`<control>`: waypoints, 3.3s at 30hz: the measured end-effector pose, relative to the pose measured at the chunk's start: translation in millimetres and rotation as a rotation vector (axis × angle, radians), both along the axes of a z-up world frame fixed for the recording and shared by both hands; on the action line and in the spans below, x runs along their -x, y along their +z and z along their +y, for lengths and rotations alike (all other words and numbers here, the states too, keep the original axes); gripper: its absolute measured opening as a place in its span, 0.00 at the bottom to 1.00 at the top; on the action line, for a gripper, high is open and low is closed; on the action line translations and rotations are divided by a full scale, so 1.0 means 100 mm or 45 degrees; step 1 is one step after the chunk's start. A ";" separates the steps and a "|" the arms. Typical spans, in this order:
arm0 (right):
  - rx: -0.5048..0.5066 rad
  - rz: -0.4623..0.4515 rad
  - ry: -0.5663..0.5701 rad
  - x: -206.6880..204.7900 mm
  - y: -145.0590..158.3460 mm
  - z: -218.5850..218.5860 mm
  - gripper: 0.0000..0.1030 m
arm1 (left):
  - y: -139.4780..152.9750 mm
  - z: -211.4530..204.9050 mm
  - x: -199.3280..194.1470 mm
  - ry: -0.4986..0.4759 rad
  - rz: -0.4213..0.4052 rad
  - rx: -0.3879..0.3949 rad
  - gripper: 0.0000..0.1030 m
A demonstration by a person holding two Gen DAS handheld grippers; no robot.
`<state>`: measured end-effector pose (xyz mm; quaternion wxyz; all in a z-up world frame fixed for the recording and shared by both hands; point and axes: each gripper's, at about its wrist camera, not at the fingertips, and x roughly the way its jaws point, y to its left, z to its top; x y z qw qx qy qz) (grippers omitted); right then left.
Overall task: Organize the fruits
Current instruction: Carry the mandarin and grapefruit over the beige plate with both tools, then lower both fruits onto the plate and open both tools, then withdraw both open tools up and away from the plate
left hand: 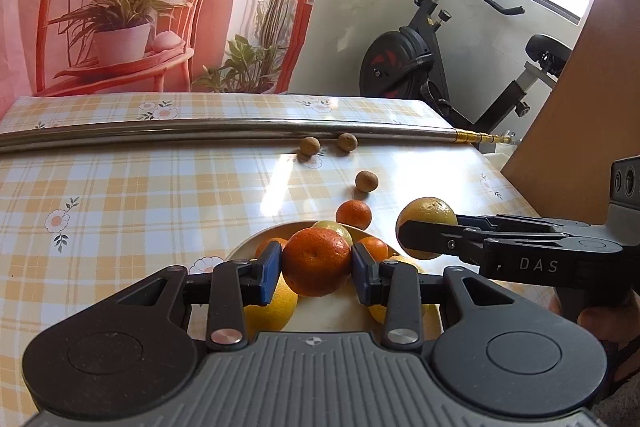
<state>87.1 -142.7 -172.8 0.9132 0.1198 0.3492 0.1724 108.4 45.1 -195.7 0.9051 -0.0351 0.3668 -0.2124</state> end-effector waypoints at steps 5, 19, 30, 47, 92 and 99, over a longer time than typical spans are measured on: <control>-0.031 0.009 -0.068 0.09 -0.03 -0.13 0.41 | -0.11 -0.17 -0.06 -0.091 0.028 -0.073 0.38; -0.082 0.015 -0.143 0.17 -0.13 -0.40 0.41 | -0.35 -0.49 -0.25 -0.237 0.099 -0.256 0.38; -0.101 0.030 -0.141 0.13 -0.18 -0.42 0.41 | -0.48 -0.51 -0.37 -0.228 0.179 -0.234 0.38; -0.080 0.032 -0.123 0.13 -0.17 -0.37 0.42 | -0.43 -0.48 -0.32 -0.239 0.167 -0.219 0.47; 0.333 0.207 0.332 -0.01 -0.38 0.99 0.42 | -0.14 0.67 0.00 0.248 0.086 0.061 0.65; 0.305 0.204 0.340 -0.04 -0.38 0.98 0.42 | -0.15 0.62 0.01 0.227 0.090 0.042 0.65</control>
